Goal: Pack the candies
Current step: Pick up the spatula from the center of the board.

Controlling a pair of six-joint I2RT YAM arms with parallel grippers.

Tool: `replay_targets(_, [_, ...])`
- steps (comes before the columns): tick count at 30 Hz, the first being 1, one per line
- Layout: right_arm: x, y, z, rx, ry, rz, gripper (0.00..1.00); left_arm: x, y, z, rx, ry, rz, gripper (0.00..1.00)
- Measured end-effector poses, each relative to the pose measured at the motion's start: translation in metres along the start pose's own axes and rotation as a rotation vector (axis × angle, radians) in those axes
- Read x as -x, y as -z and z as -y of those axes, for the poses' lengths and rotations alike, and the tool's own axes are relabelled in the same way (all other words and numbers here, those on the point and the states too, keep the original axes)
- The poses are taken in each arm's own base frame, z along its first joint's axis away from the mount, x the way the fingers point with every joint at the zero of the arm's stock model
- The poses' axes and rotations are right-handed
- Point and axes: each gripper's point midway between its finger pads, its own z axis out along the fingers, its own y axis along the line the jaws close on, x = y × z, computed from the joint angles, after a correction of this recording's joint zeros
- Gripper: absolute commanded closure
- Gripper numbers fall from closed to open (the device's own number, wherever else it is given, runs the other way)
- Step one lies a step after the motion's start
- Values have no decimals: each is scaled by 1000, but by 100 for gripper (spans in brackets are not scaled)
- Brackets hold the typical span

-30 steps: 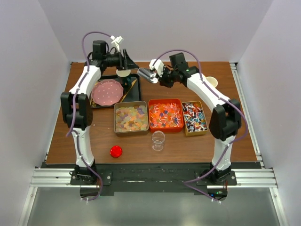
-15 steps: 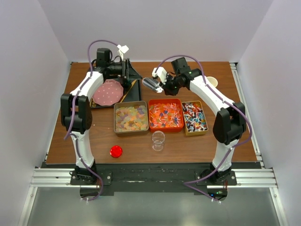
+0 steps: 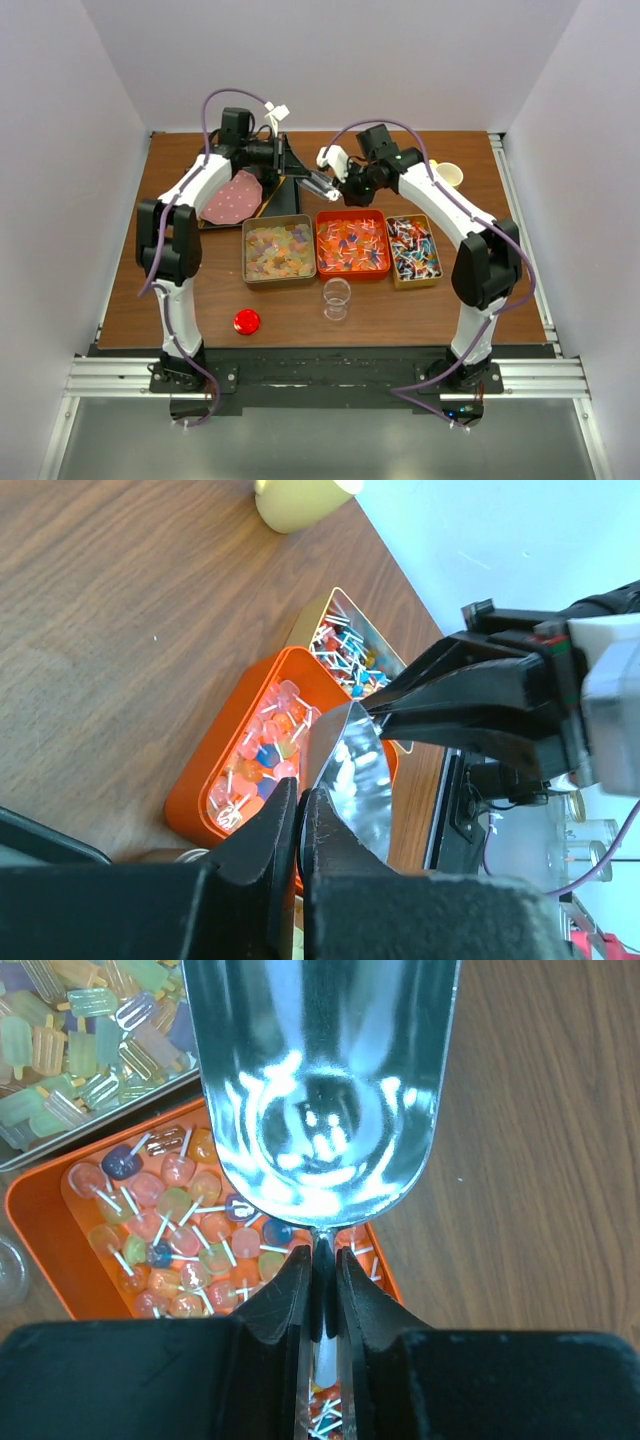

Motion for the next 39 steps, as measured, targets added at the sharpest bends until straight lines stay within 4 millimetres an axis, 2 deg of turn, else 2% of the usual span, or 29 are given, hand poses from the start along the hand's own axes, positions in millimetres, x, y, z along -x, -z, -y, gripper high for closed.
replay_targets(6, [4, 19, -6, -14, -10, 20, 98, -2, -1, 9, -54, 8, -9, 100])
replay_targets(7, [4, 24, -8, -16, -12, 24, 79, -3, -1, 12, -76, 12, -10, 100])
replay_targets(10, [5, 42, -16, -19, -27, 49, 57, -10, -2, 19, -139, 42, -25, 100])
replay_targets(13, [12, 65, -25, 11, -80, 124, 50, -16, -3, 21, -192, 76, -43, 100])
replay_targets(18, [6, 123, 17, -6, -306, 325, 48, -21, -5, 22, -252, 122, -56, 100])
replay_targets(20, [5, 131, 23, 8, -345, 365, 45, -22, -5, 23, -273, 136, -57, 100])
replay_targets(24, [18, 123, 2, 111, -353, 418, 43, -22, -5, 29, -312, 155, -62, 100])
replay_targets(29, [16, 100, -23, 179, -332, 396, 42, -24, -6, 39, -353, 172, -77, 100])
replay_targets(39, [24, 86, -29, 150, -224, 382, 52, -22, -8, 43, -363, 177, -76, 100])
